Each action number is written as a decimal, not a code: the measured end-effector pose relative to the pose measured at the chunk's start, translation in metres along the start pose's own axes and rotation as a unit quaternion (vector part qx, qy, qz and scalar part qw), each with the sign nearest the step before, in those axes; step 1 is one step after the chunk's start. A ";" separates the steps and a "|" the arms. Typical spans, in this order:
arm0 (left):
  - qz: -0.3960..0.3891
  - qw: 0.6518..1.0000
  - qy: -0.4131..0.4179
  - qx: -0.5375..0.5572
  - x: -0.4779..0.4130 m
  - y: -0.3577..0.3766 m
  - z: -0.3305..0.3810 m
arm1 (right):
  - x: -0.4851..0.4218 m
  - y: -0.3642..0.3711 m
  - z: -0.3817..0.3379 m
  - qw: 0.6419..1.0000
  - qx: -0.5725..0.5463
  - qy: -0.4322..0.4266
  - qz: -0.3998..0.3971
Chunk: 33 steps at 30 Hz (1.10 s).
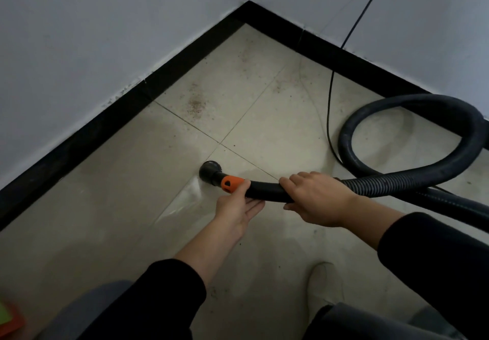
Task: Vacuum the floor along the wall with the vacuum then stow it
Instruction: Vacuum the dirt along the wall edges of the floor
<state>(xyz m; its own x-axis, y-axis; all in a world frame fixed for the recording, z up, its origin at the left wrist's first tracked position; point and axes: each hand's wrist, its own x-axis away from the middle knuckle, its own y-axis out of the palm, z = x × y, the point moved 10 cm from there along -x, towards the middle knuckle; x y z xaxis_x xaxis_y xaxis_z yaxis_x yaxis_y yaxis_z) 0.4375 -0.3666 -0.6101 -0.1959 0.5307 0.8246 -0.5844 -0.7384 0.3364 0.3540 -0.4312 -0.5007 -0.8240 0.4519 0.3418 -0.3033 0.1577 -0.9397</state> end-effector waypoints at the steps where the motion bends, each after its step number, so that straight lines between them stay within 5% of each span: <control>1: -0.004 1.000 -0.005 -0.001 0.001 0.004 -0.004 | 0.004 0.000 0.003 1.000 0.000 0.002 -0.005; 33: -0.052 0.996 -0.067 -0.007 0.025 0.012 -0.040 | 0.021 0.006 0.033 0.991 -0.093 0.061 -0.069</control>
<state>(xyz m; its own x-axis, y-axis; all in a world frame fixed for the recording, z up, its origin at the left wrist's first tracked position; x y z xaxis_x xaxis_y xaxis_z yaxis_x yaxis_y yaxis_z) 0.3940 -0.3457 -0.6033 -0.0269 0.5422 0.8398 -0.6079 -0.6758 0.4168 0.3196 -0.4496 -0.4992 -0.7137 0.5151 0.4747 -0.3070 0.3791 -0.8729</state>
